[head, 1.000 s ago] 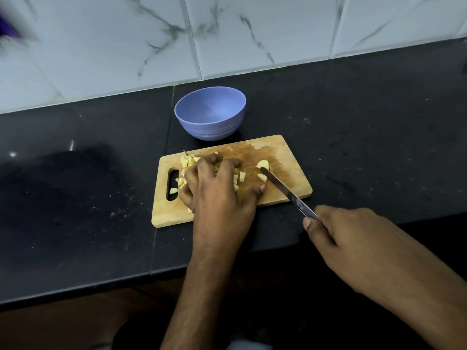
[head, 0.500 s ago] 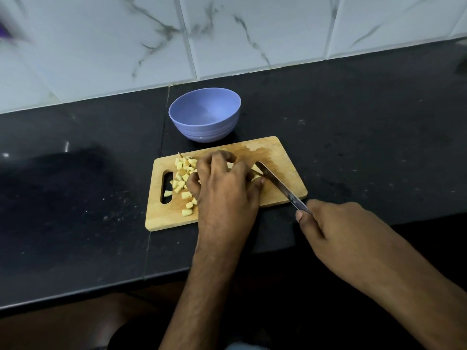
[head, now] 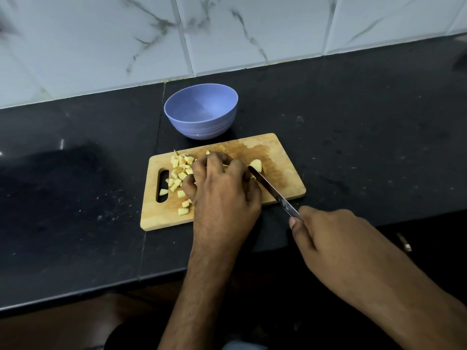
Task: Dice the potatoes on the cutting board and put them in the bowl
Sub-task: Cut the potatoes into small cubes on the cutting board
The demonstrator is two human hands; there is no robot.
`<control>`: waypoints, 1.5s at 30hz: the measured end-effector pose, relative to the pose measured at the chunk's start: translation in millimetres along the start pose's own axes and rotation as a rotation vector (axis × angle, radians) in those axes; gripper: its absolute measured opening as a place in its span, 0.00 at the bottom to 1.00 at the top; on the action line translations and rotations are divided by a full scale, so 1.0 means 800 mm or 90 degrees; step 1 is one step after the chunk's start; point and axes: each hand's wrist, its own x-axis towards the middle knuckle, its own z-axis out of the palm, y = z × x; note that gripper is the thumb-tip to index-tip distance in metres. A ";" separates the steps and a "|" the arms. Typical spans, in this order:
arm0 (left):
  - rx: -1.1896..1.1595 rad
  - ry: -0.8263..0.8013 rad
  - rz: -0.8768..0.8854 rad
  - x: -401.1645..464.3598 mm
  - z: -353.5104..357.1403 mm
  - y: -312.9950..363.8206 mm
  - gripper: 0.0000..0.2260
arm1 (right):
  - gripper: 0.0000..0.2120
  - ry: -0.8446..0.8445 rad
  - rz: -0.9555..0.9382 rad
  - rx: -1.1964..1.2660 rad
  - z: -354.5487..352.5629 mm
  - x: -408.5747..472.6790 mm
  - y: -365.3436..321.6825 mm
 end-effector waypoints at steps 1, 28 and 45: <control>-0.001 0.003 0.001 0.000 0.000 0.000 0.08 | 0.12 0.002 0.001 -0.003 0.000 0.001 -0.001; 0.025 -0.014 0.011 0.005 0.003 0.005 0.10 | 0.16 0.027 0.014 -0.006 -0.004 0.019 0.019; 0.031 0.022 0.004 0.007 0.003 0.010 0.16 | 0.17 0.077 0.009 -0.019 0.000 0.035 0.015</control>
